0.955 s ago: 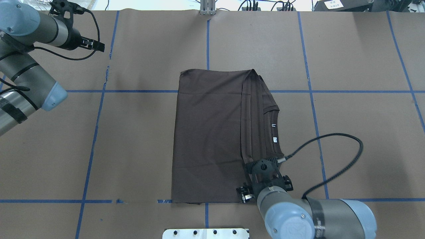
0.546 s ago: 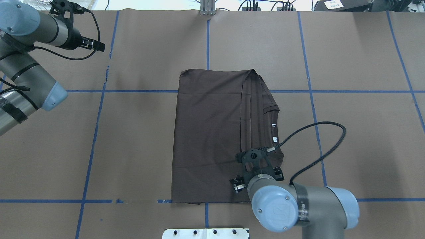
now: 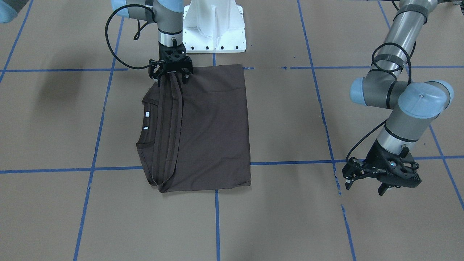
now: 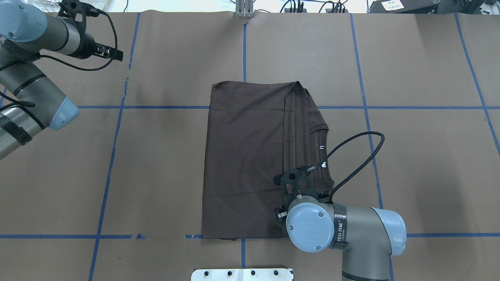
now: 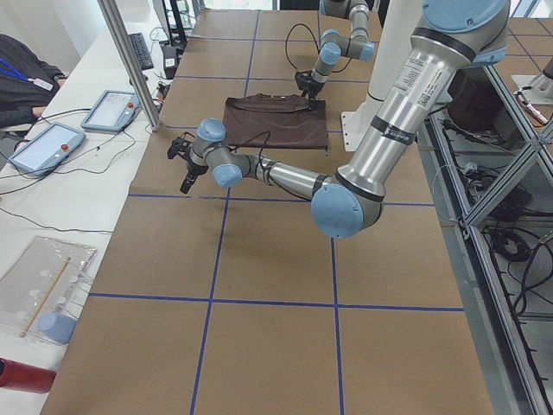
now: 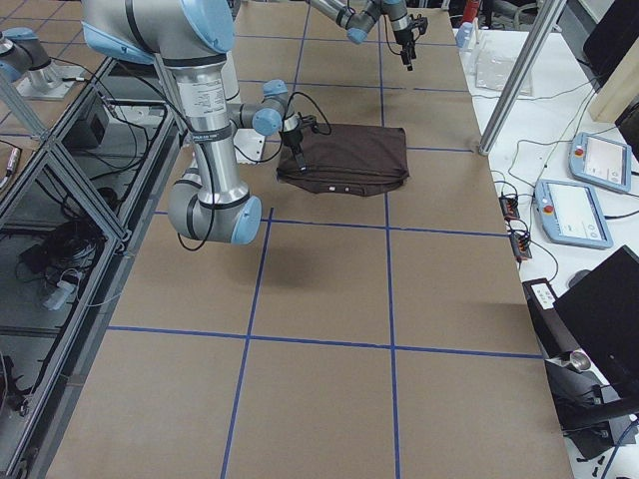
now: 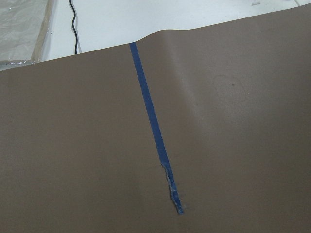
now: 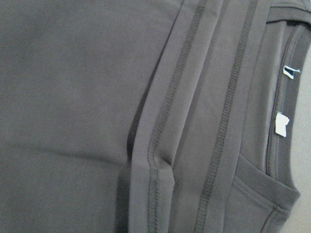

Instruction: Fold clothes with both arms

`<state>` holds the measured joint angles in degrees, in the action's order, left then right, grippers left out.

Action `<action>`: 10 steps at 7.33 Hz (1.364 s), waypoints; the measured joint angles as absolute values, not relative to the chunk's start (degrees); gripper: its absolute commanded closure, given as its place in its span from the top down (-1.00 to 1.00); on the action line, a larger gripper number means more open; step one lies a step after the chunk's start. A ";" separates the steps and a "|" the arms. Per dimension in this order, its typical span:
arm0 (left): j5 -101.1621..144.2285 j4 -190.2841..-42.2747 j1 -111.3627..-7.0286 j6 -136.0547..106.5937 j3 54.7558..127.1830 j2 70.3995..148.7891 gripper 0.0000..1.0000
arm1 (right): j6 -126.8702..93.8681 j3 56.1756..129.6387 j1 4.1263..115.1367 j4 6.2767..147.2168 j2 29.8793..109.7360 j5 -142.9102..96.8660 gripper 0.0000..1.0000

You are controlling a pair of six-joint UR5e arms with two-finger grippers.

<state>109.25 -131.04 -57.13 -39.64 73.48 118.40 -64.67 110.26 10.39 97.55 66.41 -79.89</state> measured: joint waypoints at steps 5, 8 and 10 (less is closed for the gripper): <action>109.25 -131.04 -57.13 -39.68 73.50 118.43 1.00 | -60.07 110.92 12.95 101.52 67.75 -80.06 1.00; 109.25 -131.05 -57.13 -39.72 73.75 118.46 1.00 | -58.66 113.36 14.17 101.82 72.33 -80.22 1.00; 109.30 -130.99 -57.13 -39.77 76.02 117.10 1.00 | -59.05 115.06 15.09 101.07 73.41 -81.66 1.00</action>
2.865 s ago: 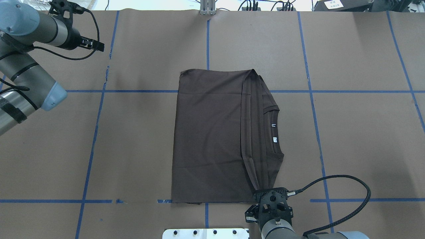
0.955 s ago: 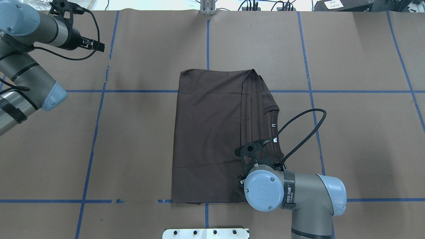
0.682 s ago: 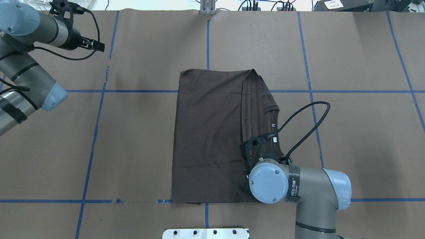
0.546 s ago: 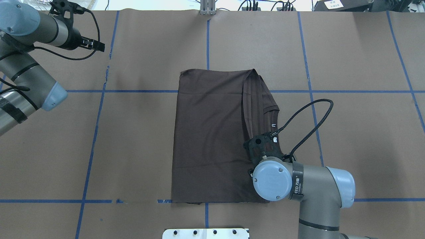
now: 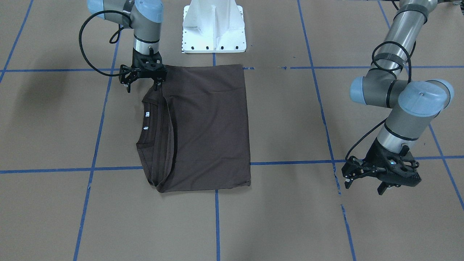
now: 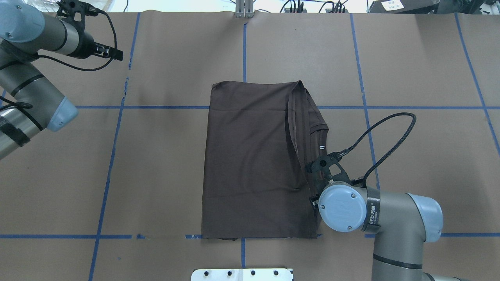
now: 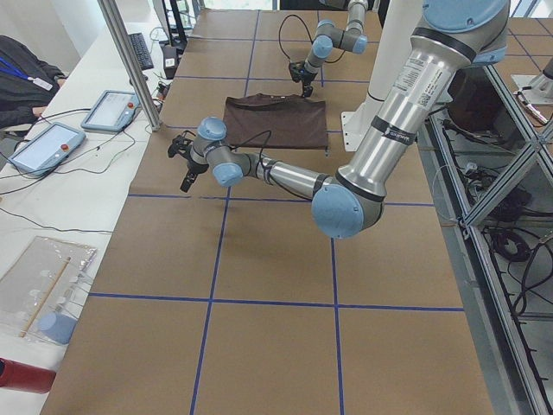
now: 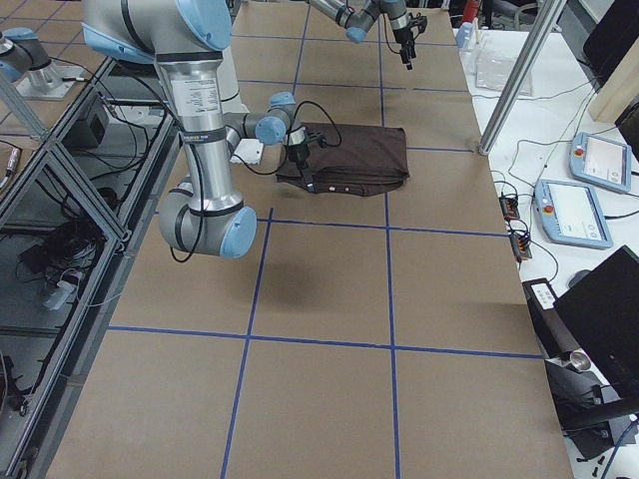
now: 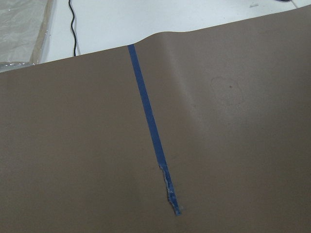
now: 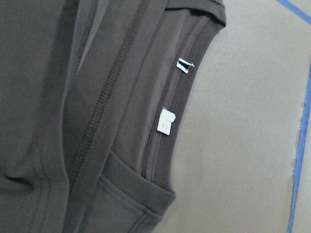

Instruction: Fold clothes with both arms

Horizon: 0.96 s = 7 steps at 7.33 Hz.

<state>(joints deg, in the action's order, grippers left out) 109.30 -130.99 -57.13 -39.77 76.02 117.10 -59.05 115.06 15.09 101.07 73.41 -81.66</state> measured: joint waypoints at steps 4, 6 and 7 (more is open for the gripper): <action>113.78 -130.45 -52.47 -53.88 86.77 112.96 1.00 | -71.01 117.63 17.14 81.96 76.20 -86.53 1.00; 110.08 -130.31 -42.64 -65.88 96.28 109.90 1.00 | -82.71 118.25 16.92 69.35 81.42 -86.37 1.00; 107.09 -130.27 -37.12 -73.01 99.91 109.12 0.99 | -86.96 118.49 16.36 67.23 82.51 -84.90 1.00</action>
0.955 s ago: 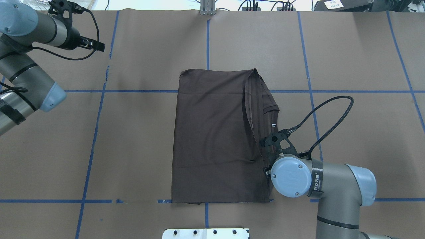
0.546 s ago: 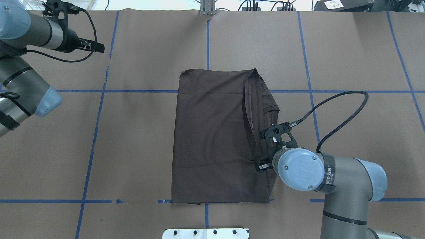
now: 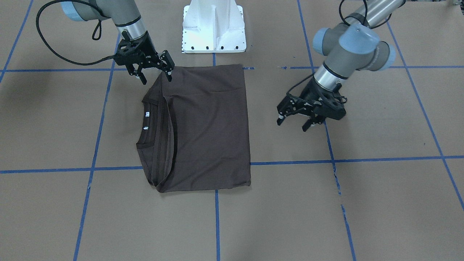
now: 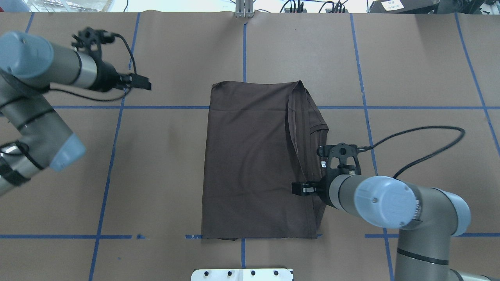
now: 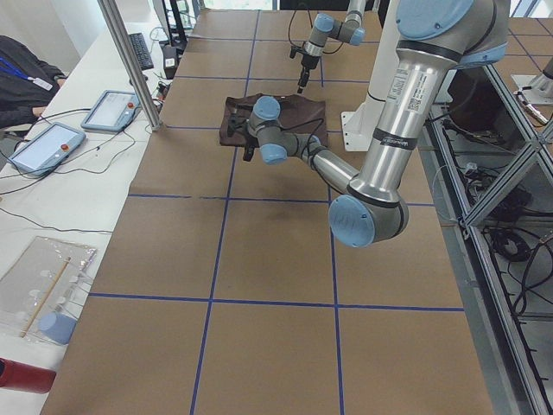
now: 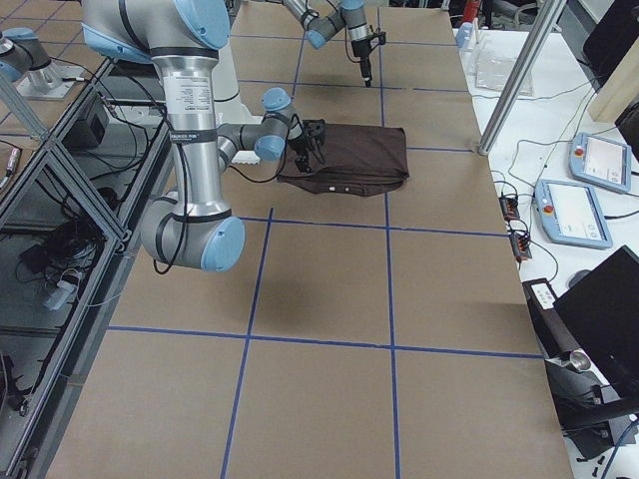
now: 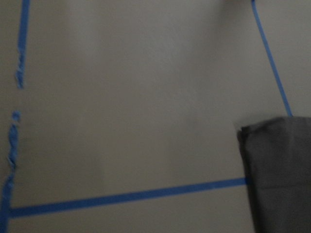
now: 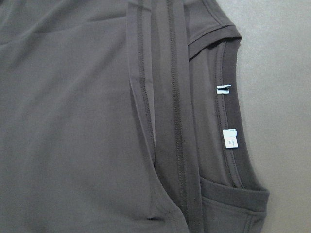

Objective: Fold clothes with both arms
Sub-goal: 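Move both grippers to the shirt corners nearest the robot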

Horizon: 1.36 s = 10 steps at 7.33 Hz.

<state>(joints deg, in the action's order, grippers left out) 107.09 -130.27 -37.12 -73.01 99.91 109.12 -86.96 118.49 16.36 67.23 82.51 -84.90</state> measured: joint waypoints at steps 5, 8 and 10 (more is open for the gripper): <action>91.12 -127.39 -14.57 -103.47 106.78 107.75 0.00 | -92.94 119.23 14.53 66.70 82.93 -80.52 1.00; 89.79 -127.19 -10.42 -105.15 106.51 107.10 0.00 | -92.99 119.20 14.58 66.71 82.97 -80.42 1.00; 89.71 -127.18 -9.84 -105.18 106.66 105.90 0.00 | -92.97 119.19 14.58 66.71 83.03 -80.46 1.00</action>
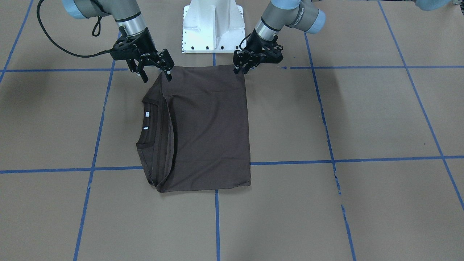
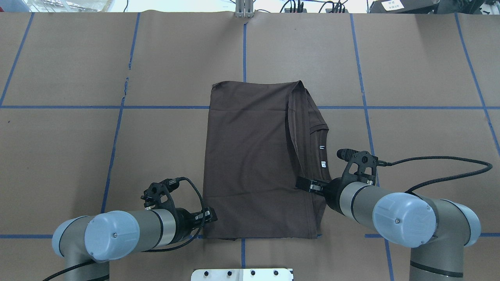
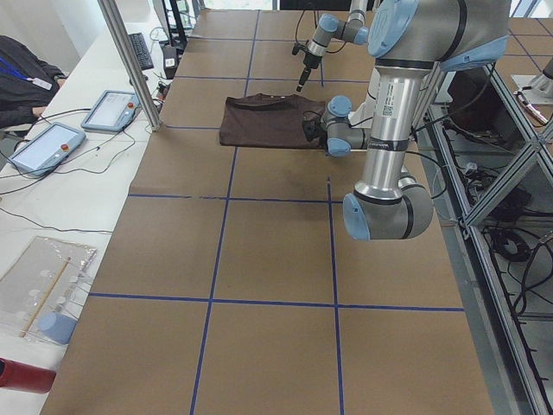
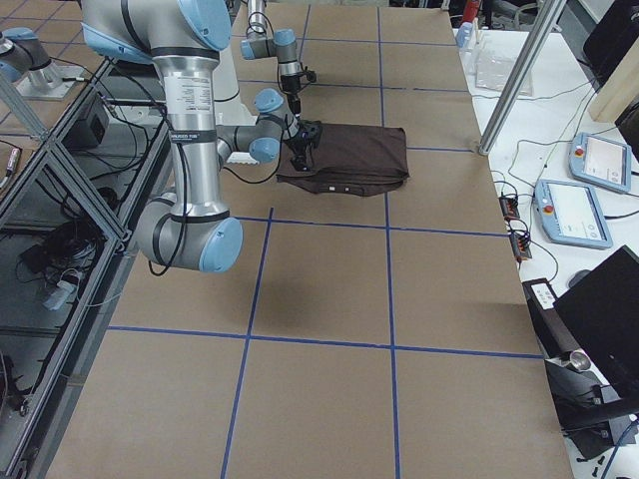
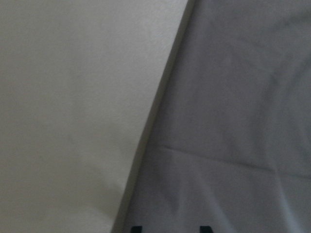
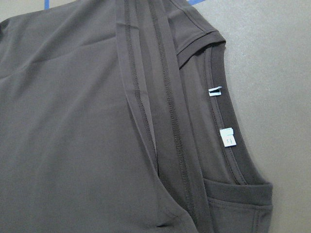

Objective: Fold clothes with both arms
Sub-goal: 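Move both grippers to the shirt corners nearest the robot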

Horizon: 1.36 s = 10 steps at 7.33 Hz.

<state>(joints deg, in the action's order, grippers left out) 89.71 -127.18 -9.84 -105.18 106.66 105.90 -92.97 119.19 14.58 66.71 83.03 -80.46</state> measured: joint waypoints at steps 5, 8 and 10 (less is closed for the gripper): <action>89.58 -127.20 -7.62 -105.12 106.83 105.29 -0.10 | -92.94 119.12 14.59 66.71 83.11 -80.47 1.00; 89.10 -127.26 -7.39 -105.17 107.47 105.36 -0.86 | -92.94 119.14 14.58 66.71 83.14 -80.14 1.00; 88.67 -127.26 -7.43 -105.20 107.65 105.25 -1.00 | -92.91 119.10 14.51 66.71 83.14 -79.65 1.00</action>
<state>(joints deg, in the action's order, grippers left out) 88.67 -127.26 -7.43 -105.20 107.65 105.25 -92.91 119.10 14.51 66.71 83.14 -79.65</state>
